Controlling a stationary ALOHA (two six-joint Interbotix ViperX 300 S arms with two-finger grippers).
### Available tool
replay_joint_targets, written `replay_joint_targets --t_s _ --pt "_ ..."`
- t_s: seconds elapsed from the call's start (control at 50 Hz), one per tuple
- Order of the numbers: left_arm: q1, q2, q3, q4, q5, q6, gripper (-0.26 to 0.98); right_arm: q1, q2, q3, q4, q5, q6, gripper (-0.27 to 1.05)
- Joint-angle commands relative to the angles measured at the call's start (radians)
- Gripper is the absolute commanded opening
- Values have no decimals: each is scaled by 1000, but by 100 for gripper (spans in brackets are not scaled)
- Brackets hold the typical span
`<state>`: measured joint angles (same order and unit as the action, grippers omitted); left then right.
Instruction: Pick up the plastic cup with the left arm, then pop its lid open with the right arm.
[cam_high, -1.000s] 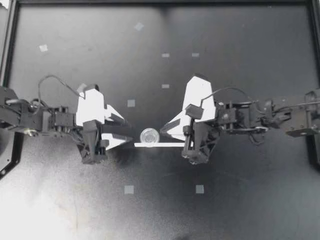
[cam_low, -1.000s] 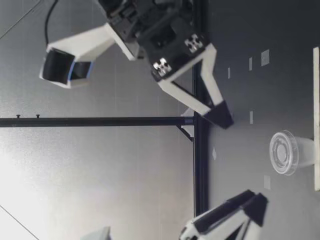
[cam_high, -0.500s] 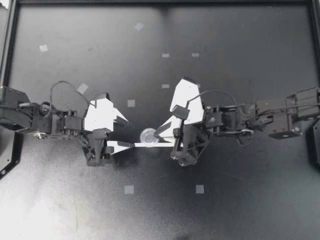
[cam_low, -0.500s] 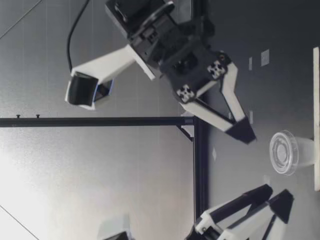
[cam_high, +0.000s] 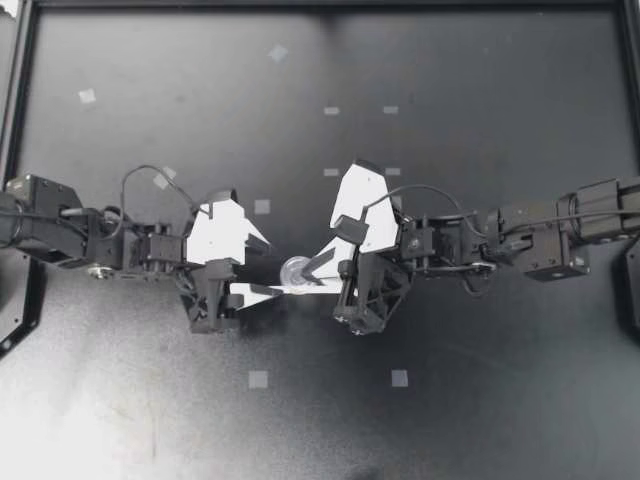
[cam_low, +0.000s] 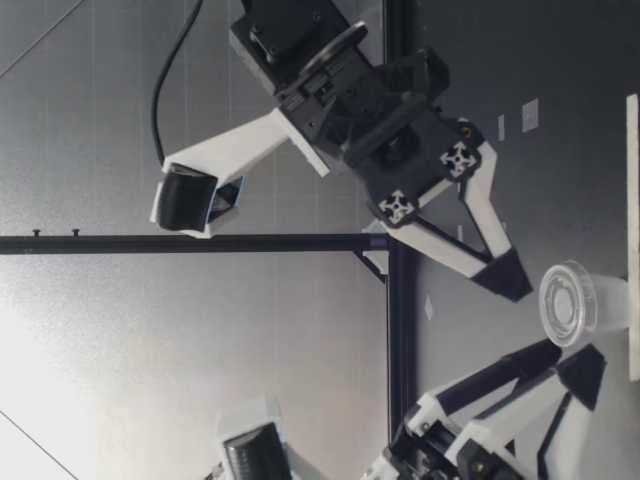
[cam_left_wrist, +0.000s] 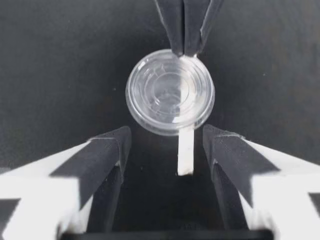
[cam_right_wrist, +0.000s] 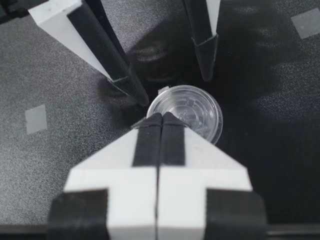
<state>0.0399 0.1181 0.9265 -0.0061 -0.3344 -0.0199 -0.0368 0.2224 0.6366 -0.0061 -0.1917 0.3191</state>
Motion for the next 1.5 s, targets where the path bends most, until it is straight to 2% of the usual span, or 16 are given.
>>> replay_joint_targets --t_s 0.0,0.82,1.26,1.48 --pt "0 -5 -20 3 -14 2 58 6 -8 -12 0 -8 2 -8" --pt "0 41 -55 3 -48 0 58 6 26 20 0 5 46 -8" --pt "-2 84 -101 5 -14 2 58 6 26 12 -3 2 44 -8" --pt "0 86 -103 9 -8 2 57 6 29 8 -3 2 44 -8"
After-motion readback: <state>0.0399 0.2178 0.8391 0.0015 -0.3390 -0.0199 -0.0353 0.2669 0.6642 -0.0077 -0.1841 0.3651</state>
